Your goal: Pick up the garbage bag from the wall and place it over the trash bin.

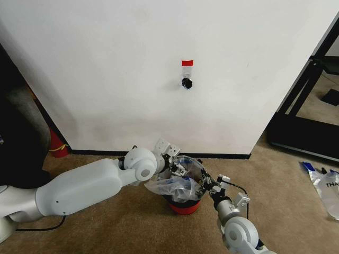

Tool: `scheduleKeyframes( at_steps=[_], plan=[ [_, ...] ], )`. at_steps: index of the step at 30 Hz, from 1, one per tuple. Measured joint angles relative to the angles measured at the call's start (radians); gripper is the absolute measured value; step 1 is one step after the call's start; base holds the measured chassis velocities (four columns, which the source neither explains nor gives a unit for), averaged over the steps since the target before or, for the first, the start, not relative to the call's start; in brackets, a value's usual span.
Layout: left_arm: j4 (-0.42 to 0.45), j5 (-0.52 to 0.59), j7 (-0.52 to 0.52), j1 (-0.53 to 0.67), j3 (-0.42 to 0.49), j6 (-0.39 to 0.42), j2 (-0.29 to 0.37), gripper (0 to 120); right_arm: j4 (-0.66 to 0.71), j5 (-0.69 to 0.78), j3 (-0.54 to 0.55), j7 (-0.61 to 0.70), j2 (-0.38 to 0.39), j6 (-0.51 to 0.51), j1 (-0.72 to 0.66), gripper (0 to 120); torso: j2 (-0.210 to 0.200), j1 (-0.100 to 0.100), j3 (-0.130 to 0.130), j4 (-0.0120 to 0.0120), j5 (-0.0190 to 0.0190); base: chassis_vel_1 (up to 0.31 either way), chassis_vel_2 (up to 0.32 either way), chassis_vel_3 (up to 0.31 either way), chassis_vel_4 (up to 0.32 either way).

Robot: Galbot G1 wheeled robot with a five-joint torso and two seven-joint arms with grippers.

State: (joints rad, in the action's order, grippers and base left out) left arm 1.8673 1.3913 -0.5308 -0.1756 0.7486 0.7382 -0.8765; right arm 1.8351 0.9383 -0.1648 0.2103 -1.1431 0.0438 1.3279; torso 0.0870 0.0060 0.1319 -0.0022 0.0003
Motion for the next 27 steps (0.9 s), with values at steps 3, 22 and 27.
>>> scheduleKeyframes(
  at_steps=[3, 22, 27],
  plan=[
    [0.012, 0.051, -0.006, -0.015, -0.027, -0.001, 0.004, 91, -0.003, -0.004, -0.001, 0.000, 0.002, 0.000, 0.001, 1, 0.000, 0.000, 0.000, -0.0001, 0.0000, 0.000, 0.000, 0.000, 0.000],
    [-0.045, 0.137, 0.022, -0.058, -0.014, -0.002, 0.036, 50, -0.008, -0.008, 0.001, 0.003, 0.004, -0.006, -0.005, 1, 0.000, 0.000, 0.000, 0.0001, -0.0004, 0.000, 0.000, 0.000, 0.000],
    [-0.021, 0.202, 0.007, -0.068, -0.045, -0.003, 0.040, 66, -0.014, -0.017, 0.002, 0.004, 0.003, -0.008, -0.002, 1, 0.000, 0.000, 0.000, -0.0002, -0.0003, 0.000, 0.000, 0.000, 0.000]
  ],
)
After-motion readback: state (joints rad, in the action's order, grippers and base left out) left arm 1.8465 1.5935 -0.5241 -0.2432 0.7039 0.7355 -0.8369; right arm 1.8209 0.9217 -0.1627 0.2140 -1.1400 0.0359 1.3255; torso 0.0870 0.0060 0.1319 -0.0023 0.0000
